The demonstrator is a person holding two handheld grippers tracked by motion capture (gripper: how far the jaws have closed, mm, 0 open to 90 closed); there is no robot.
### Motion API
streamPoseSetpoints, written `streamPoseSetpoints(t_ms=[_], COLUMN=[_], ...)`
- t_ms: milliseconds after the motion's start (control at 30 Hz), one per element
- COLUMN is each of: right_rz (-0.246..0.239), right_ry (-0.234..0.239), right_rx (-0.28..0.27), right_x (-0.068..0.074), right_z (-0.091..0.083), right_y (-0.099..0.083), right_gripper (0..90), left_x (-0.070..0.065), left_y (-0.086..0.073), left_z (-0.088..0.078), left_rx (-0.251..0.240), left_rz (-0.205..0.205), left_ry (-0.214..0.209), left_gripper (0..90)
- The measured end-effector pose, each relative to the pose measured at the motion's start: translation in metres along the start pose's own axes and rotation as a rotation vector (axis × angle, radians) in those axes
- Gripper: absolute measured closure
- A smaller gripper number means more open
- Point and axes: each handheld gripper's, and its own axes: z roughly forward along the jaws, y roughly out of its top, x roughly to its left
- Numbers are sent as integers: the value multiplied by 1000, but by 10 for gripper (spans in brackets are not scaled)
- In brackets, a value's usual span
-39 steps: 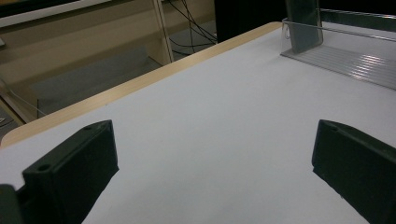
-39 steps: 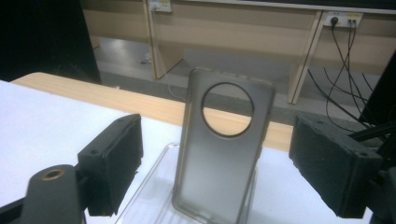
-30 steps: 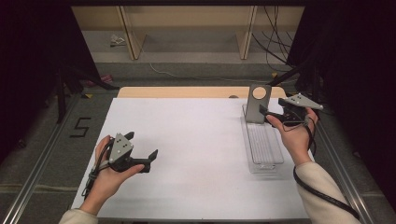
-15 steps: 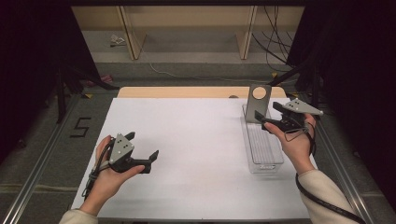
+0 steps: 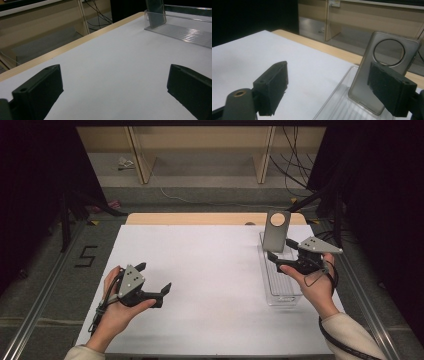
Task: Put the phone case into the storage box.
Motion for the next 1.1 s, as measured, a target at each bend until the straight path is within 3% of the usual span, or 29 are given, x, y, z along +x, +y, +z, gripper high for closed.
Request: streamPoseSetpoints(t_ms=[533,1100], right_rz=[-21,-33], right_ry=[65,85], right_rx=[14,15], right_x=[14,18], right_z=[-12,-31], right_y=[-16,-31], right_gripper=[172,167], left_x=[-4,-10], left_y=[-3,-7], left_z=[-3,-8], left_rx=[10,17], left_rz=[8,18], left_ry=[-4,-17], left_gripper=[0,0])
